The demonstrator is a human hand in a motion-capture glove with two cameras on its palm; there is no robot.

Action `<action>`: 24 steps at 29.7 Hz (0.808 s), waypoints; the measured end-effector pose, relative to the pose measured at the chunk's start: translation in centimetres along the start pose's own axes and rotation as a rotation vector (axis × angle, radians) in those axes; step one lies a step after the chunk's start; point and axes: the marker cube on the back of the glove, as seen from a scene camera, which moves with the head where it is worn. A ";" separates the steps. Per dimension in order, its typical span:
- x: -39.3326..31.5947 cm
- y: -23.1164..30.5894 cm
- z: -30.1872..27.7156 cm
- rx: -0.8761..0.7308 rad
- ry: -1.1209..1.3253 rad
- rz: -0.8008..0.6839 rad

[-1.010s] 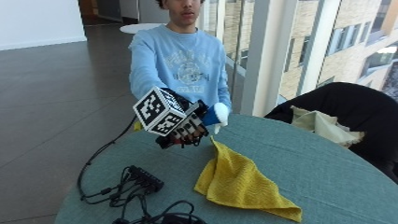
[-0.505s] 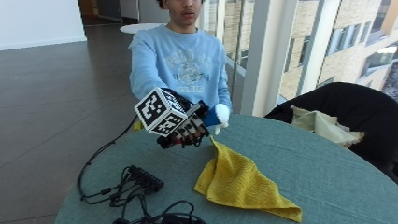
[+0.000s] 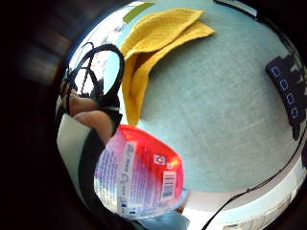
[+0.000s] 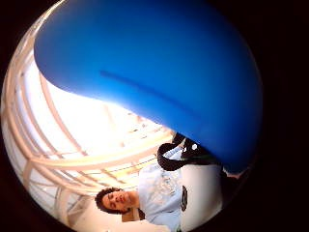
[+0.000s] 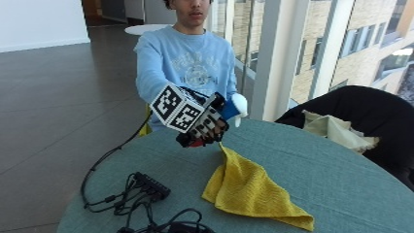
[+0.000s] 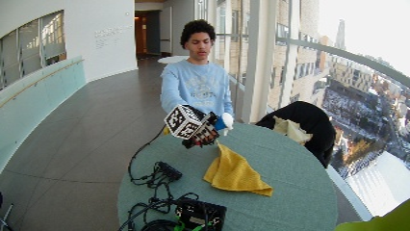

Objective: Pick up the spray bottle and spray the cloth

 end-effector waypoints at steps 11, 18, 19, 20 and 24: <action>-7.8 0.7 3.3 0.209 -0.131 -0.318; -12.5 -0.9 8.3 0.311 -0.247 -0.487; -13.0 -1.3 9.2 0.317 -0.267 -0.505; -13.4 -1.8 10.1 0.321 -0.287 -0.521; -14.6 -3.5 13.7 0.326 -0.352 -0.571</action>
